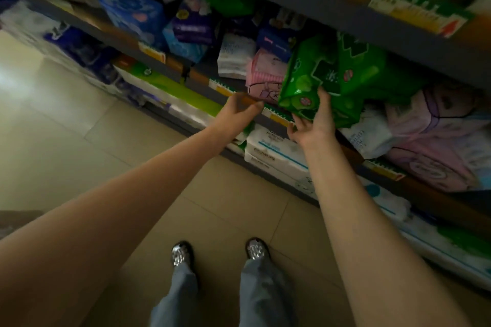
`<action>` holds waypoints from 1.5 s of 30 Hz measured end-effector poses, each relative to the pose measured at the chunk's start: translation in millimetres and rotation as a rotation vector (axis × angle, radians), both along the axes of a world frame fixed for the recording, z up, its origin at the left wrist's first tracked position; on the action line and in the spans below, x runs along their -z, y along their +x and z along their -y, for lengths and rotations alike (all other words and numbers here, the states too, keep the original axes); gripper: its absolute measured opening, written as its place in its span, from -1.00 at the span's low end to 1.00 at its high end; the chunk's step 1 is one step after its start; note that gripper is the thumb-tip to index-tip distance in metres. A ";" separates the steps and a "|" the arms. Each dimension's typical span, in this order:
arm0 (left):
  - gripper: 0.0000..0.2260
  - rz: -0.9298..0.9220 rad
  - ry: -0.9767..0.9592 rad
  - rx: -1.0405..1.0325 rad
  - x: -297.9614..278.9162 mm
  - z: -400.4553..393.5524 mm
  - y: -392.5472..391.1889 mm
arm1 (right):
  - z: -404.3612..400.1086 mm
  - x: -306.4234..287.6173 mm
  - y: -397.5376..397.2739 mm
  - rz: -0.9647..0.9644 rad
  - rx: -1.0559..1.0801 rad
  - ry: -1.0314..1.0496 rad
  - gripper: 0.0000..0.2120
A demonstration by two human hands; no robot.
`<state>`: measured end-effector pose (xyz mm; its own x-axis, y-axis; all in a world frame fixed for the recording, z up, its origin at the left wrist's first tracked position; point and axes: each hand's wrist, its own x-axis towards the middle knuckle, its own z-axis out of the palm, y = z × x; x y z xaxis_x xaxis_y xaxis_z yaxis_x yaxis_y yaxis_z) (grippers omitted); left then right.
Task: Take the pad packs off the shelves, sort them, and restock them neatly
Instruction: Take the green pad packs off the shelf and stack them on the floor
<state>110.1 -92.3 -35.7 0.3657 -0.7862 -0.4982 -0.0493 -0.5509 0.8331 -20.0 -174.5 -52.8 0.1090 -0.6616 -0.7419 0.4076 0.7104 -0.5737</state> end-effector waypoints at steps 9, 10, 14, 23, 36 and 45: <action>-0.10 -0.465 -0.003 -0.110 9.6 55.5 -11.6 | -24.9 3.9 -13.0 0.085 -0.105 -0.017 -0.54; -0.08 -0.457 -0.028 -0.136 11.5 59.9 -15.6 | -27.6 5.5 -25.2 0.125 -0.033 -0.024 -0.35; -0.16 -0.339 -0.045 -0.128 11.4 64.5 -8.1 | -12.9 -10.4 -66.6 0.185 0.253 -0.100 -0.16; -0.30 -0.306 0.030 -0.114 -0.5 31.5 24.4 | 18.3 -35.8 -50.5 0.081 0.151 -0.084 -0.57; -0.40 -0.172 0.112 -0.664 -5.1 -147.0 194.9 | -70.7 -21.0 115.5 0.083 -0.575 -0.042 -0.53; -0.37 0.222 0.127 -0.976 -4.4 -236.6 341.0 | -125.2 -40.2 341.6 -0.903 -1.004 -0.943 -0.22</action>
